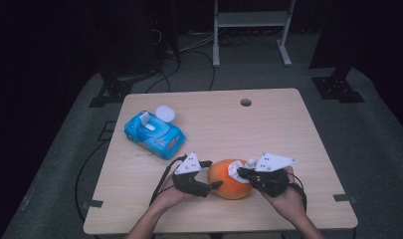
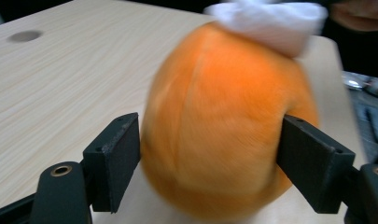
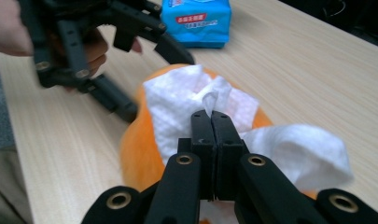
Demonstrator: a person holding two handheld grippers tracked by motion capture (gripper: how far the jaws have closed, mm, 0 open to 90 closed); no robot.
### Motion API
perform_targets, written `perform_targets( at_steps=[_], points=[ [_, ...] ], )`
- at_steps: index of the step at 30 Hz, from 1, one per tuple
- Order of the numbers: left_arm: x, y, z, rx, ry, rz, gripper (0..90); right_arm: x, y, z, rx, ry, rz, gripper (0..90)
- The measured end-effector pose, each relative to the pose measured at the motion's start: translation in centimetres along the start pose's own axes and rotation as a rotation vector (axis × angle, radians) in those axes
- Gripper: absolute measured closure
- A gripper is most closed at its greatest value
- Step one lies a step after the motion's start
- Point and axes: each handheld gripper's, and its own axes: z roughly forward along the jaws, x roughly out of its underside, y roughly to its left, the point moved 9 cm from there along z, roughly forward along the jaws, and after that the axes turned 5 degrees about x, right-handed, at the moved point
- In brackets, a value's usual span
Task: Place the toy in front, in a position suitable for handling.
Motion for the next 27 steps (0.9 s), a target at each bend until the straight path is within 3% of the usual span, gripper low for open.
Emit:
perform_targets(
  at_steps=[4,8,12,14,16,19,22,25,27],
  points=[
    [0.0,-0.8,0.3,0.06,-0.01,-0.003,18.9,0.2,0.4,0.2,-0.008,0.018,-0.013,88.5],
    [-0.4,-1.3,0.4,0.073,-0.016,0.032,23.0,0.0,0.7,0.1,-0.006,0.025,-0.024,88.4],
    [-0.7,-2.2,0.6,0.098,-0.018,0.072,28.2,-1.5,2.3,-0.3,-0.012,-0.037,-0.074,88.5],
    [-0.7,-2.4,0.7,0.091,0.006,0.1,28.2,-1.9,3.3,0.2,-0.02,-0.036,-0.111,88.4],
    [-0.5,-2.3,0.7,0.088,0.013,0.087,28.4,-1.9,3.7,0.8,0.0,-0.018,-0.154,88.4],
    [0.0,-1.9,0.5,0.085,0.01,0.065,29.0,-1.6,2.6,0.4,0.01,-0.019,-0.13,88.5],
    [-0.2,-1.9,0.5,0.091,0.001,0.062,27.1,-1.2,1.2,-0.1,0.005,-0.021,-0.071,88.5],
    [-1.1,-2.4,0.5,0.101,-0.043,0.055,19.3,-0.7,1.7,0.2,-0.042,-0.018,-0.062,88.3],
    [-1.0,-2.4,0.7,0.092,-0.024,0.081,18.4,-0.6,2.5,0.6,-0.064,-0.019,-0.07,88.2]
  ],
)
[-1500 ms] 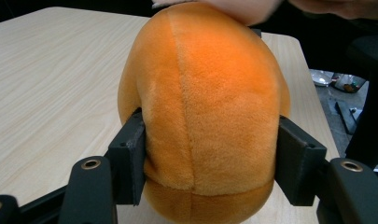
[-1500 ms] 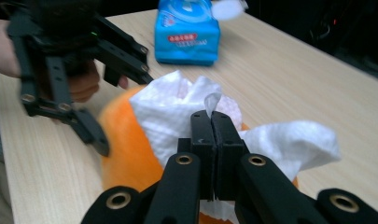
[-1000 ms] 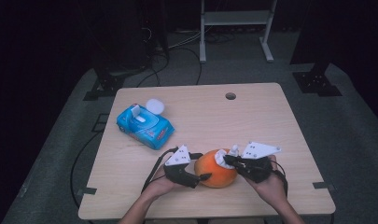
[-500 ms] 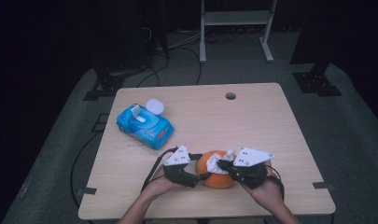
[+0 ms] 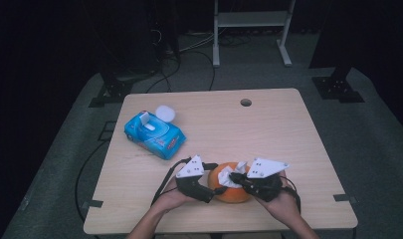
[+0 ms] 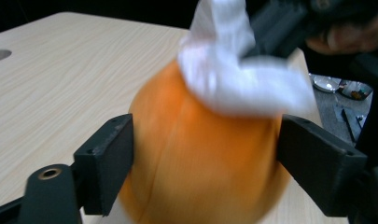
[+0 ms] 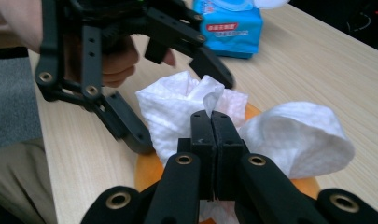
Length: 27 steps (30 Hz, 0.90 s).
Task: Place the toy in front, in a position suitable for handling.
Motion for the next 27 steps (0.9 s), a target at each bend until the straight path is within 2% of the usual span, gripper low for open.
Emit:
perform_targets(
  at_steps=[1,4,8,11,13,14,18,19,21,23,27],
  points=[
    [0.1,0.0,0.0,-0.002,-0.003,0.006,19.5,-0.1,0.1,0.1,0.008,0.005,-0.014,88.1],
    [0.6,0.5,-0.4,0.001,-0.008,-0.018,28.4,-0.3,-0.2,0.0,0.021,-0.007,-0.021,88.2],
    [1.0,1.0,-0.5,-0.012,-0.01,-0.055,29.7,0.2,-1.2,-0.7,0.047,0.0,-0.016,88.3],
    [1.5,1.5,-0.7,-0.014,-0.008,-0.078,29.8,1.3,-2.7,-1.6,0.074,0.0,0.028,88.3],
    [1.5,1.6,-0.7,-0.011,-0.019,-0.088,29.6,1.9,-3.2,-1.9,0.075,0.0,0.056,88.3],
    [1.4,1.6,-0.7,-0.013,-0.02,-0.086,29.0,1.9,-3.2,-1.8,0.074,0.0,0.063,88.3],
    [0.1,1.1,-0.9,-0.005,-0.067,-0.048,20.2,1.6,-2.8,-1.1,0.085,-0.003,0.03,88.3],
    [0.1,1.2,-0.8,-0.011,-0.065,-0.039,20.7,1.4,-2.7,-0.8,0.073,-0.012,0.037,88.2],
    [0.4,1.4,-0.7,-0.02,-0.044,-0.028,27.1,1.1,-2.6,-0.6,0.083,-0.017,0.024,88.1],
    [0.8,1.8,-0.8,-0.031,-0.039,-0.072,33.0,1.0,-2.7,-0.7,0.089,-0.022,0.019,88.0],
    [1.2,2.3,-1.0,-0.045,-0.028,-0.097,33.8,1.7,-3.4,-1.2,0.085,-0.024,0.055,88.1]
  ],
)
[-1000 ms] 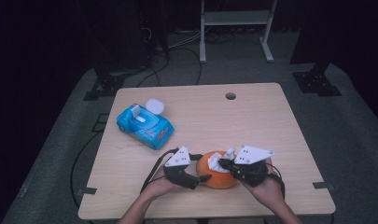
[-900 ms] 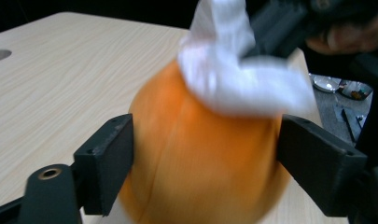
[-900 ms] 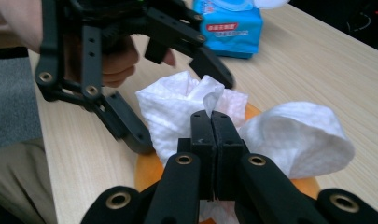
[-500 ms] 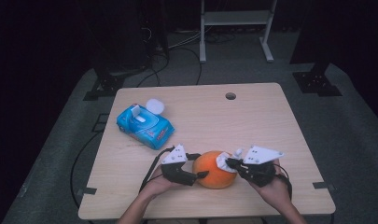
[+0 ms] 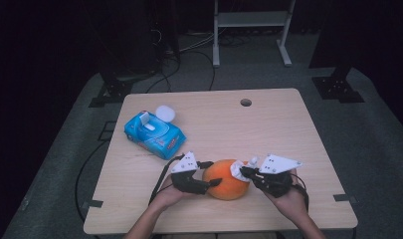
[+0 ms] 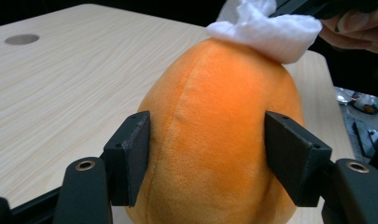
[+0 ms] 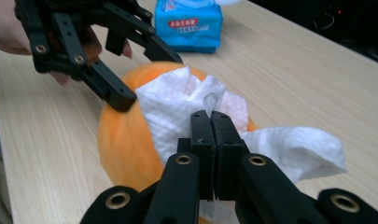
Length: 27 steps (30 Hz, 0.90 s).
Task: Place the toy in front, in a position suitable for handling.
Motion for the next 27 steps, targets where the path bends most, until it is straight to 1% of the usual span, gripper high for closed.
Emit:
perform_targets(
  at_steps=[1,2,3,5,8,10,11,14,17,19,21,23,24,26,27],
  points=[
    [0.1,0.1,-0.1,-0.004,-0.002,-0.012,33.8,0.2,-0.1,0.0,-0.002,0.003,0.008,88.1],
    [0.1,0.2,-0.1,-0.003,-0.005,-0.017,33.5,0.5,-0.3,-0.1,-0.004,0.009,0.021,88.0],
    [0.2,0.2,-0.1,0.001,-0.007,-0.015,33.1,0.7,-0.4,-0.2,-0.006,0.016,0.033,88.1],
    [0.2,0.2,0.0,0.0,-0.003,-0.012,32.2,0.7,-0.2,-0.3,-0.018,0.006,0.054,88.0],
    [0.3,0.4,-0.2,-0.001,-0.005,-0.029,31.9,0.1,0.6,-0.1,-0.022,-0.006,0.026,88.0],
    [0.5,0.7,-0.3,-0.006,-0.01,-0.042,31.8,0.2,0.8,0.2,-0.026,-0.003,0.014,87.9],
    [0.6,0.7,-0.3,-0.004,-0.019,-0.062,31.8,0.2,0.7,0.2,-0.03,-0.002,0.019,87.9],
    [0.6,0.7,-0.4,-0.01,-0.015,-0.059,31.9,1.0,0.3,0.2,-0.046,0.019,0.038,87.8],
    [0.6,0.7,-0.4,-0.009,-0.014,-0.066,31.9,1.9,-0.2,0.3,-0.045,0.054,0.05,87.8],
    [0.7,0.7,-0.5,-0.01,-0.007,-0.065,31.9,2.1,-0.5,0.2,-0.033,0.063,0.049,87.8],
    [0.7,0.7,-0.4,-0.011,-0.016,-0.07,31.3,1.5,-0.3,0.0,-0.038,0.04,0.061,87.7],
    [0.8,0.7,-0.4,-0.011,-0.021,-0.076,31.4,0.7,0.3,-0.2,-0.049,0.01,0.05,87.6],
    [0.8,0.7,-0.4,-0.011,-0.02,-0.077,31.4,0.4,0.5,-0.2,-0.05,0.005,0.041,87.5],
    [0.8,0.7,-0.5,-0.007,-0.016,-0.075,31.4,0.5,0.7,0.3,-0.047,0.016,0.019,87.5],
    [0.8,0.7,-0.5,-0.005,-0.018,-0.072,31.5,0.7,0.7,0.4,-0.053,0.02,0.026,87.5]
  ],
)
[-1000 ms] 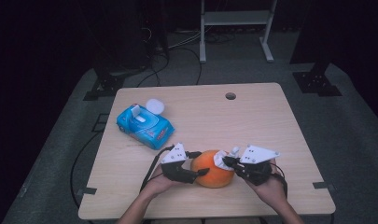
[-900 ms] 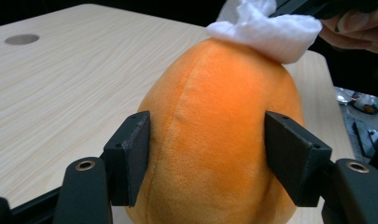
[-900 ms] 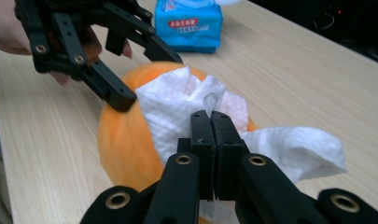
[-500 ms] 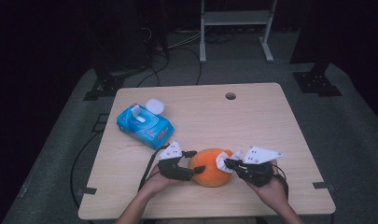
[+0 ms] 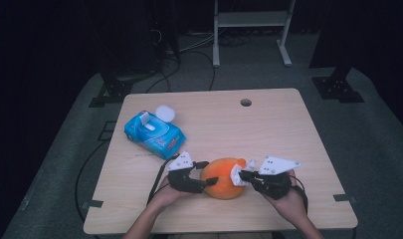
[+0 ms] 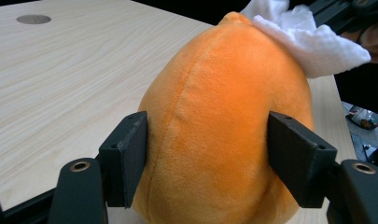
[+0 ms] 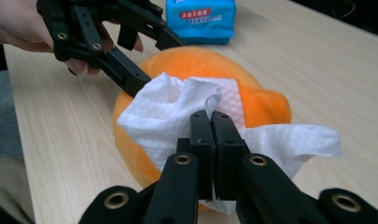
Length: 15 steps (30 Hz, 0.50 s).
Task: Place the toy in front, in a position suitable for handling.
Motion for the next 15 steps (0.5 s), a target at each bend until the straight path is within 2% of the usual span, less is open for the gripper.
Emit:
perform_targets(
  at_steps=[2,4,5,7,9,11,15],
  points=[
    [-0.1,0.0,0.0,0.0,0.0,-0.005,31.5,0.6,-0.5,0.0,-0.007,0.015,0.025,87.6],
    [0.0,-0.1,0.0,0.007,-0.004,-0.001,31.2,1.5,-1.4,0.0,0.021,0.047,0.031,87.6],
    [0.0,-0.2,0.0,0.008,-0.003,0.003,31.1,2.0,-1.7,0.0,0.023,0.062,0.05,87.6],
    [0.0,-0.2,0.0,0.005,0.003,0.012,30.7,2.0,-1.7,-0.3,0.012,0.05,0.074,87.6],
    [0.0,-0.5,0.1,0.009,0.007,0.035,30.5,1.1,-1.8,-0.5,0.018,0.013,0.073,87.6],
    [0.0,-0.5,0.0,-0.001,0.015,0.041,30.5,0.2,-1.7,-0.5,0.022,-0.016,0.068,87.6],
    [0.0,-0.7,0.0,0.001,0.009,0.037,30.7,0.8,-1.9,-0.1,-0.001,0.004,0.098,87.6]
  ],
)
